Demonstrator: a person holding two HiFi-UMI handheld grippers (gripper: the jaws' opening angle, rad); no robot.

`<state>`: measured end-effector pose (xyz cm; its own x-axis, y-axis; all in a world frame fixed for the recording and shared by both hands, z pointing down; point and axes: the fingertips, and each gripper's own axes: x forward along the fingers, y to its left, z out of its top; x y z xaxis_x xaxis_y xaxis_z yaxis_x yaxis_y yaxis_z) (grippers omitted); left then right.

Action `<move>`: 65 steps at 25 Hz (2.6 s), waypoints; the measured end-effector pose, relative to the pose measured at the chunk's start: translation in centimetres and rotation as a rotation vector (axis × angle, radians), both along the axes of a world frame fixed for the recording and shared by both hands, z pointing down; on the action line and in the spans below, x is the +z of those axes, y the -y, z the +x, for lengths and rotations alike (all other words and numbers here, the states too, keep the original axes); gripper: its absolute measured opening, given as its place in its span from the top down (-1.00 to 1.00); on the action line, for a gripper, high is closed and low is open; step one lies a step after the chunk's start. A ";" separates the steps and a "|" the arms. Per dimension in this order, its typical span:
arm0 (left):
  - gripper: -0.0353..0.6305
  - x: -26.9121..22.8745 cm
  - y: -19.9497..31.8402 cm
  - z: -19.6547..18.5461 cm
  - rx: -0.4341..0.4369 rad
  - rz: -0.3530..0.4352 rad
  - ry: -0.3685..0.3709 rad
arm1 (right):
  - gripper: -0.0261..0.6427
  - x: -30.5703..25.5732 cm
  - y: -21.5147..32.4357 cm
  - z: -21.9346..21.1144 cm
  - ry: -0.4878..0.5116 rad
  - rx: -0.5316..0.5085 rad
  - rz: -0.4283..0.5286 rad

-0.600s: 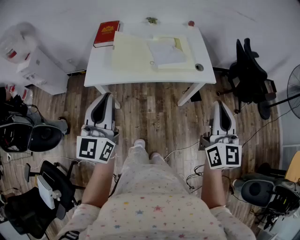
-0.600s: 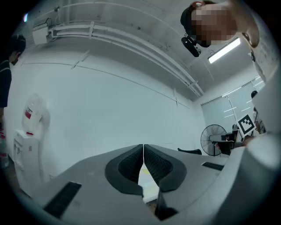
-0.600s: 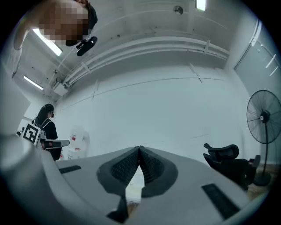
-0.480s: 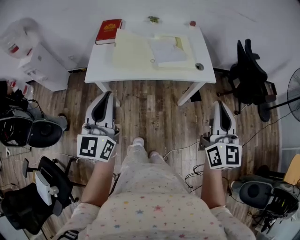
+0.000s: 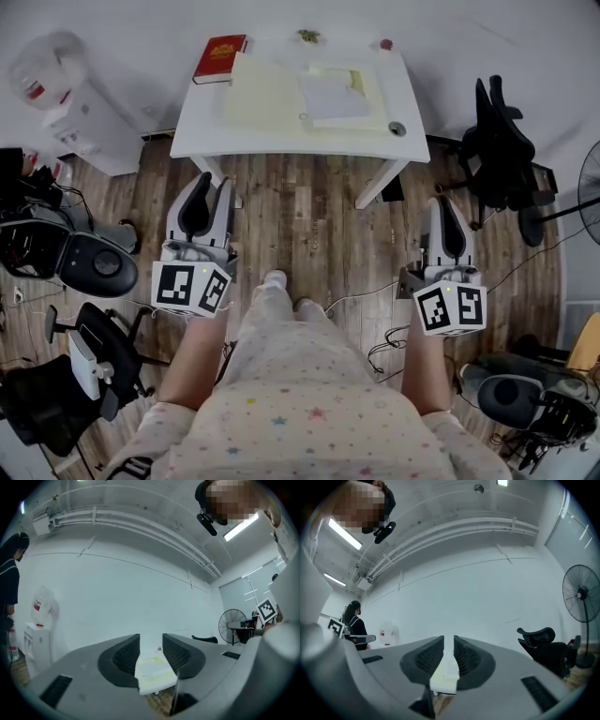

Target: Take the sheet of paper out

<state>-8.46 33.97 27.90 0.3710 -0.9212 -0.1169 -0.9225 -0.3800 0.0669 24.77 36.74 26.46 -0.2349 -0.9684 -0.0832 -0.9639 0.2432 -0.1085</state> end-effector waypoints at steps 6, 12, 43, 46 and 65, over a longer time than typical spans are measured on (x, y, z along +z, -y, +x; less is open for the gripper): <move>0.17 -0.3 0.6 0.1 -0.014 -0.002 -0.001 | 0.33 0.0 1.2 0.2 0.014 -0.015 -0.004; 0.13 -0.4 2.3 -1.2 -0.028 -0.003 -0.012 | 0.17 -0.1 3.3 -1.5 0.011 -0.036 -0.006; 0.03 1.0 30.6 -7.0 0.167 -0.004 0.016 | 0.16 1.3 26.5 -9.6 -0.031 0.118 -0.090; 0.03 1.6 32.4 -6.6 0.157 -0.018 0.012 | 0.16 1.9 28.8 -8.9 -0.027 0.113 -0.103; 0.03 1.1 45.8 -0.5 -0.009 -0.027 0.011 | 0.16 1.2 47.9 -3.7 0.011 -0.101 -0.073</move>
